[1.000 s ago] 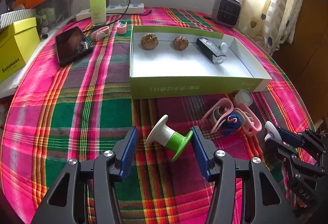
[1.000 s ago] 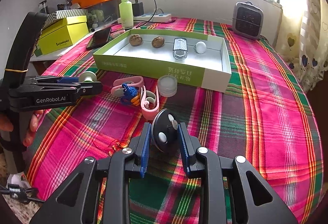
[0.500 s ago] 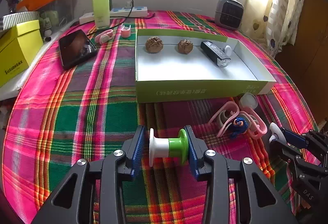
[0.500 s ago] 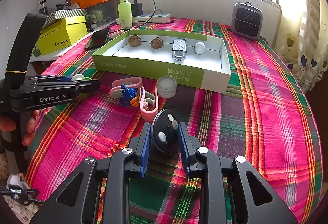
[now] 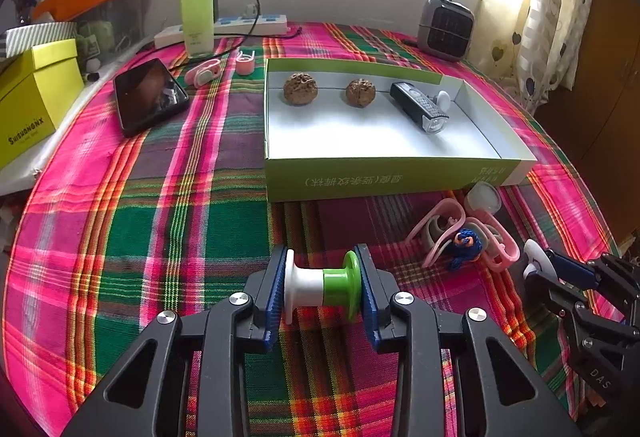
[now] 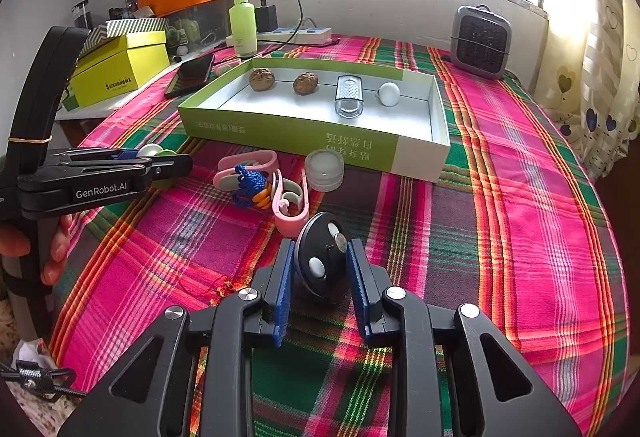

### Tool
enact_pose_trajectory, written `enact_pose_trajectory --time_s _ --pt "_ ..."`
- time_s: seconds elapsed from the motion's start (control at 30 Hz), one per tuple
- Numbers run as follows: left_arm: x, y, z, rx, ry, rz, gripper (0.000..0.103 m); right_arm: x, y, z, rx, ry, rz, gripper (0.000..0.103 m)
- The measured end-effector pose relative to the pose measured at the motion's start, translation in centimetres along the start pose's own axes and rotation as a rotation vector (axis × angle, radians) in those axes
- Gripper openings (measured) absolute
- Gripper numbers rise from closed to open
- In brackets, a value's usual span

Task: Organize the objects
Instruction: 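Grasp the white spool with green flange with the left tool, then carry the spool and black fob with both tools over the green box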

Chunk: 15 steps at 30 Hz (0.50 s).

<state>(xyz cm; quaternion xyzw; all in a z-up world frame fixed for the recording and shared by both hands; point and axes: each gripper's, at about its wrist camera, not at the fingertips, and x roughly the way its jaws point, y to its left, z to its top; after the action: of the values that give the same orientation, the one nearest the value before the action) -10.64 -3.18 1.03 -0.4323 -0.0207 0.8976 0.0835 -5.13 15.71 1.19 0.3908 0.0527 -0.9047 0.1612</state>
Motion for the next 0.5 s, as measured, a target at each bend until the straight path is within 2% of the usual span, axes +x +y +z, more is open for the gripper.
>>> enact_pose_trajectory --time_s 0.5 --pt "-0.93 -0.55 0.52 0.009 -0.022 -0.012 0.031 -0.3 -0.17 0.39 -0.001 -0.01 0.002 0.027"
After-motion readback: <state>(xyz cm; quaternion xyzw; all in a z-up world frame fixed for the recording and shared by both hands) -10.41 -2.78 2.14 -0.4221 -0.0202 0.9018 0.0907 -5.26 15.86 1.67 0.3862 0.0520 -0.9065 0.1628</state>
